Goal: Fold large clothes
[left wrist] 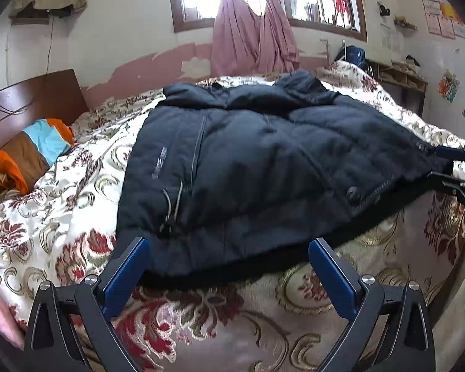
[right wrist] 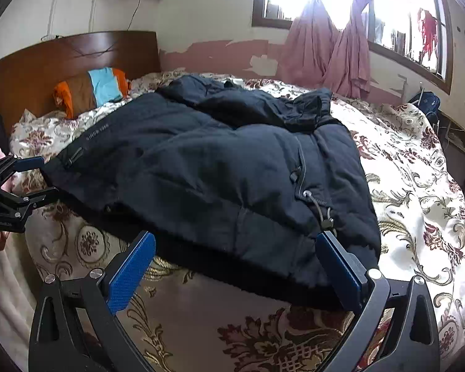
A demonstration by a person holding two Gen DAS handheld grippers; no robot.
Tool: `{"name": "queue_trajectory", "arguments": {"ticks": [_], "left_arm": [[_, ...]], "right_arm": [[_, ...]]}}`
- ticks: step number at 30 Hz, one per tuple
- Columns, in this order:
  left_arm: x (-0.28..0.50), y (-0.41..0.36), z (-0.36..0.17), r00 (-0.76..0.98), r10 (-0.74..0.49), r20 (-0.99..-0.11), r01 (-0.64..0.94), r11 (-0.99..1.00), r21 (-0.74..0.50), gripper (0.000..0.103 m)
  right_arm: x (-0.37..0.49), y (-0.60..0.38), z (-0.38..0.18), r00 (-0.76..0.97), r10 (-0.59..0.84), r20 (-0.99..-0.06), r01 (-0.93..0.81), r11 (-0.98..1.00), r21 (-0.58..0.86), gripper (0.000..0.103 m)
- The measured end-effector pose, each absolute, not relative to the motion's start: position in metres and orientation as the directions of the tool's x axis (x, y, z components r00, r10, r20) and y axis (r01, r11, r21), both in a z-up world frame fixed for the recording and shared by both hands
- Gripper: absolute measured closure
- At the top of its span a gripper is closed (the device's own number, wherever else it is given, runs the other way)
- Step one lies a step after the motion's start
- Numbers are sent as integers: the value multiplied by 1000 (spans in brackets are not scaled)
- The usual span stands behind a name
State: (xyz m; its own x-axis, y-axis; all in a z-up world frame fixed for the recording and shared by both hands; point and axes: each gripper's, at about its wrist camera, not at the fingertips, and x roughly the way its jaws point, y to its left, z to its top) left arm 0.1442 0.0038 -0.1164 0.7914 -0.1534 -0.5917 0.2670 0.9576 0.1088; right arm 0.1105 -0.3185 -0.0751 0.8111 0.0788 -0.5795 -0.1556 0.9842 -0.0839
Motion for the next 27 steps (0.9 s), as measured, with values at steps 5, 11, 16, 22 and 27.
{"name": "queue_trajectory", "arguments": {"ticks": [5, 11, 16, 22, 27], "left_arm": [[142, -1, -132, 780, -117, -615, 281, 944, 176, 0], [145, -11, -150, 772, -55, -633, 279, 924, 260, 0], [144, -19, -158, 785, 2, -619, 262, 905, 336, 0], [146, -26, -168, 804, 71, -591, 235, 874, 426, 0], [147, -27, -167, 839, 113, -533, 189, 857, 479, 0]], "right_arm": [[108, -308, -83, 799, 39, -600, -178, 968, -176, 2], [109, -300, -88, 785, -14, -620, -186, 949, -256, 2], [110, -301, -94, 773, -47, -633, -178, 942, -286, 2], [115, -289, -107, 772, -158, -616, -162, 888, -431, 2], [116, -286, -107, 799, -244, -549, -97, 850, -519, 2]]}}
